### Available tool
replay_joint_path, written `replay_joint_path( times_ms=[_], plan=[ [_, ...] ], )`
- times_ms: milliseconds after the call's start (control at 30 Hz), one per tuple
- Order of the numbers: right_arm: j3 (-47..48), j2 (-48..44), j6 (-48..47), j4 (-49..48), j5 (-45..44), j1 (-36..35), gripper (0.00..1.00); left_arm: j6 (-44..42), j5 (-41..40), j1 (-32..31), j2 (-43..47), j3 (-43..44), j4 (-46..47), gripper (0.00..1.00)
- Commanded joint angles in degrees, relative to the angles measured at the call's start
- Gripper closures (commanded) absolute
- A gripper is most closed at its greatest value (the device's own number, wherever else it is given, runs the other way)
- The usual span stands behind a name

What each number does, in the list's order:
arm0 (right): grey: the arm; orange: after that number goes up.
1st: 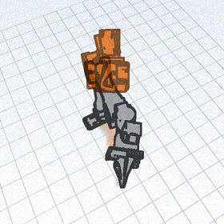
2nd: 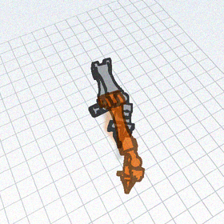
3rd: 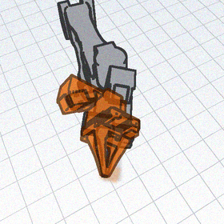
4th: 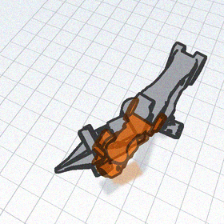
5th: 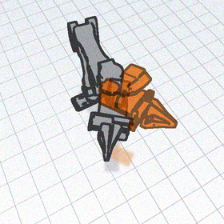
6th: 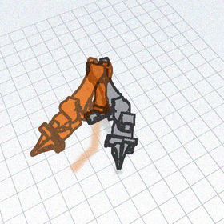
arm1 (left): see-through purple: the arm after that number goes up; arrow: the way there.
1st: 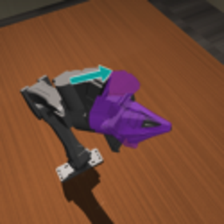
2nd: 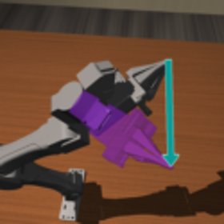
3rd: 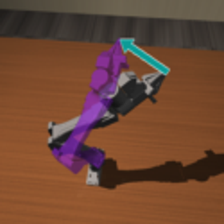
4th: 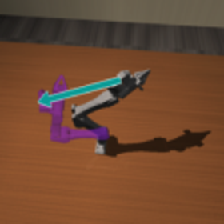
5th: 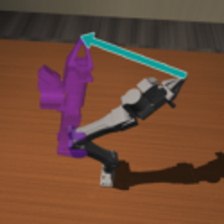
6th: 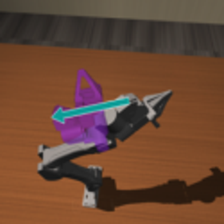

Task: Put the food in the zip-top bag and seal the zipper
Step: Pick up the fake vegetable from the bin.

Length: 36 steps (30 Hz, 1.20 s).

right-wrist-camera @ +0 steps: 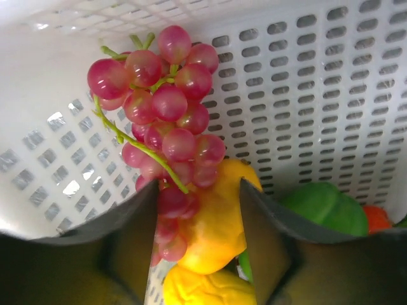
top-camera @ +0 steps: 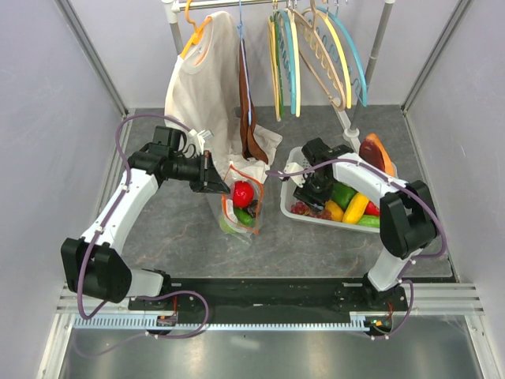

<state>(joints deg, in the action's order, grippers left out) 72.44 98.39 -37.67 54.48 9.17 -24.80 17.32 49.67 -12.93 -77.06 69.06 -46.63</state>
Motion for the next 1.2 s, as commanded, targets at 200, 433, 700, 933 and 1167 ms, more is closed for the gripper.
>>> replay_joint_path(
  times_ms=[200,433,700,933,1167],
  plan=[
    [5.9,-1.7,-3.1,2.8,-2.9,0.1,0.72,-2.0,1.2,0.2,-0.3,1.7,-0.1,0.98],
    [9.9,-6.6,-4.7,4.7,-8.2,0.3,0.89,-1.9,0.2,0.2,-0.1,1.6,-0.1,0.98],
    [11.1,-8.5,-4.1,6.6,-7.6,0.4,1.0,-2.9,-0.6,0.2,3.4,5.2,-2.1,0.98],
    [13.3,-9.8,-2.3,7.2,-3.0,0.5,1.0,-2.9,7.2,0.2,4.6,4.8,-5.5,0.98],
    [19.7,-12.2,0.8,11.0,5.4,0.5,1.0,-1.3,6.2,0.4,2.5,4.9,-5.6,0.98]
  ],
)
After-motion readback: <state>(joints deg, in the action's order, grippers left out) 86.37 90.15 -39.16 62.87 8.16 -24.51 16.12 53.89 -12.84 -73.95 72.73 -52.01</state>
